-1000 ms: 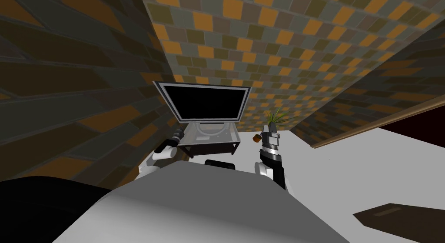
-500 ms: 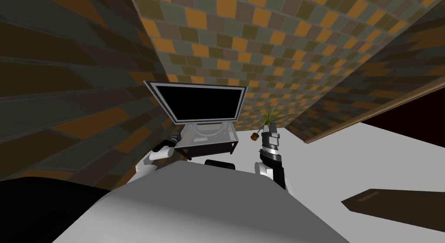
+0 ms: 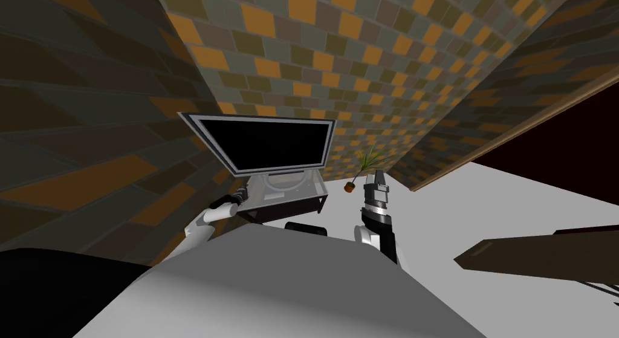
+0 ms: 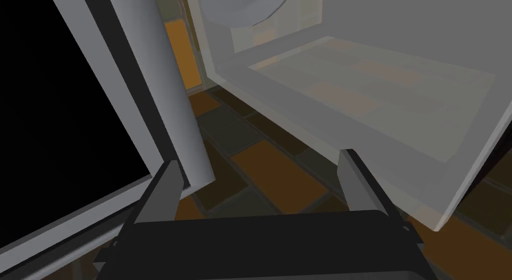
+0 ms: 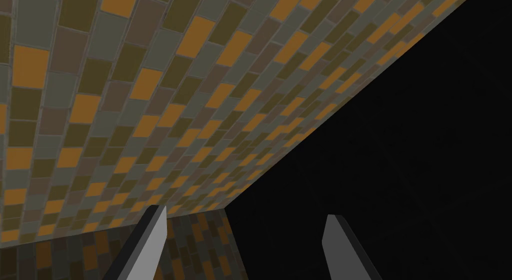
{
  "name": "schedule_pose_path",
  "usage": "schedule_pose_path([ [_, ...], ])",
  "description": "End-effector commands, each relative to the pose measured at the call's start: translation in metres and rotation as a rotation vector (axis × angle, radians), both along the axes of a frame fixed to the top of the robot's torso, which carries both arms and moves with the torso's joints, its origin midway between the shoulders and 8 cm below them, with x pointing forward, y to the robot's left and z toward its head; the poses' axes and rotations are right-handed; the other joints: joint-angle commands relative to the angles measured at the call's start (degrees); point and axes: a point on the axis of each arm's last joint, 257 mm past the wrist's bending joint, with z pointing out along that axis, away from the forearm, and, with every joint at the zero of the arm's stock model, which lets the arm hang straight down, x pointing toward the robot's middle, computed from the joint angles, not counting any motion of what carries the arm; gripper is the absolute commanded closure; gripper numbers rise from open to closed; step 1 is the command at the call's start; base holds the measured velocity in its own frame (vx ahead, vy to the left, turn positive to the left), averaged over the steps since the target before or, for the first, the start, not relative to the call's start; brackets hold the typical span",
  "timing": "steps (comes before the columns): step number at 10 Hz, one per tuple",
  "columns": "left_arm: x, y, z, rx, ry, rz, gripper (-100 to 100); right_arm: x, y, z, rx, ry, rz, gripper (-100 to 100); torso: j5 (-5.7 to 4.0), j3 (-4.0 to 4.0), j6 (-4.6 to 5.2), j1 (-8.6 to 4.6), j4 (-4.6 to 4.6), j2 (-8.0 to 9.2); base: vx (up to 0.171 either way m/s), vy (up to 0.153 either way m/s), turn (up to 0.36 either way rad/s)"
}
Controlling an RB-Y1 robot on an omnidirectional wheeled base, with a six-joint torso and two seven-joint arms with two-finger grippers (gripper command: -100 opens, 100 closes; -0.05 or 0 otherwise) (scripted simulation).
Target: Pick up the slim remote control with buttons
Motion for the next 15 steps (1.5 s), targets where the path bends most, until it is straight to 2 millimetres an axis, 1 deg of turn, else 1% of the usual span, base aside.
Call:
schedule_pose_path([
  [1, -0.016, 0.009, -0.019, -0.031, 0.063, 0.033, -100, 0.000, 0.000, 0.000, 0.000, 0.000, 0.000, 0, 0.00, 0.00, 0.00, 0.00, 0.00, 0.00, 0.014, -0.010, -0.109],
  [2, -0.016, 0.009, -0.019, -0.031, 0.063, 0.033, -100, 0.000, 0.000, 0.000, 0.000, 0.000, 0.000, 0, 0.00, 0.00, -0.05, 0.00, 0.00, 0.01, 0.006, -0.003, 0.015],
  [3, -0.019, 0.016, -0.025, -0.063, 0.096, 0.056, -100, 0.000, 0.000, 0.000, 0.000, 0.000, 0.000, 0, 0.00, 0.02, -0.06, 0.03, 0.00, 0.04, 0.008, -0.012, -0.181],
  [4, -0.033, 0.021, -0.039, -0.073, 0.128, 0.077, -100, 0.000, 0.000, 0.000, 0.000, 0.000, 0.000, 0, 0.00, 0.01, 0.00, 0.02, 0.01, 0.02, 0.010, -0.007, -0.128],
  [5, -0.042, 0.030, -0.049, -0.108, 0.165, 0.112, -100, 0.000, 0.000, 0.000, 0.000, 0.000, 0.000, 0, 0.01, 0.01, -0.04, 0.03, 0.00, 0.02, 0.018, -0.014, -0.220],
  [6, -0.049, 0.031, -0.057, -0.117, 0.190, 0.122, -100, 0.000, 0.000, 0.000, 0.000, 0.000, 0.000, 0, 0.00, 0.00, -0.01, 0.00, 0.00, 0.00, 0.016, -0.008, -0.104],
  [7, -0.056, 0.038, -0.064, -0.150, 0.216, 0.154, -100, 0.000, 0.000, 0.000, 0.000, 0.000, 0.000, 0, 0.00, 0.00, -0.06, 0.02, 0.00, 0.01, 0.011, -0.016, -0.230],
  [8, -0.067, 0.039, -0.073, -0.163, 0.248, 0.167, -100, 0.000, 0.000, 0.000, 0.000, 0.000, 0.000, 0, 0.00, 0.01, 0.00, 0.00, 0.00, 0.01, 0.011, -0.008, -0.090],
  [9, -0.073, 0.044, -0.080, -0.196, 0.271, 0.199, -100, 0.000, 0.000, 0.000, 0.000, 0.000, 0.000, 0, 0.00, 0.01, -0.07, 0.01, 0.00, 0.02, 0.018, -0.016, -0.185],
  [10, -0.084, 0.044, -0.088, -0.210, 0.302, 0.211, -100, 0.000, 0.000, 0.000, 0.000, 0.000, 0.000, 0, -0.01, 0.00, -0.02, -0.01, 0.00, 0.00, 0.014, -0.010, -0.107],
  [11, -0.086, 0.046, -0.091, -0.245, 0.320, 0.233, -100, 0.000, 0.000, 0.000, 0.000, 0.000, 0.000, 0, -0.01, 0.01, -0.06, 0.00, 0.00, 0.02, 0.015, -0.014, -0.222],
  [12, -0.097, 0.046, -0.099, -0.255, 0.347, 0.249, -100, 0.000, 0.000, 0.000, 0.000, 0.000, 0.000, 0, -0.01, 0.00, -0.01, -0.01, 0.00, 0.00, 0.013, -0.007, -0.103],
  [13, -0.101, 0.047, -0.101, -0.258, 0.354, 0.255, -100, 0.000, 0.000, 0.000, 0.000, 0.000, 0.000, 0, 0.00, 0.00, -0.07, 0.01, 0.00, 0.01, 0.007, -0.002, 0.032],
  [14, -0.107, 0.047, -0.107, -0.299, 0.384, 0.281, -100, 0.000, 0.000, 0.000, 0.000, 0.000, 0.000, 0, 0.00, 0.02, -0.09, 0.02, 0.00, 0.05, 0.010, -0.013, -0.183],
  [15, -0.117, 0.048, -0.113, -0.305, 0.401, 0.296, -100, 0.000, 0.000, 0.000, 0.000, 0.000, 0.000, 0, 0.00, 0.02, -0.01, 0.00, 0.01, 0.03, 0.013, -0.007, -0.125],
])
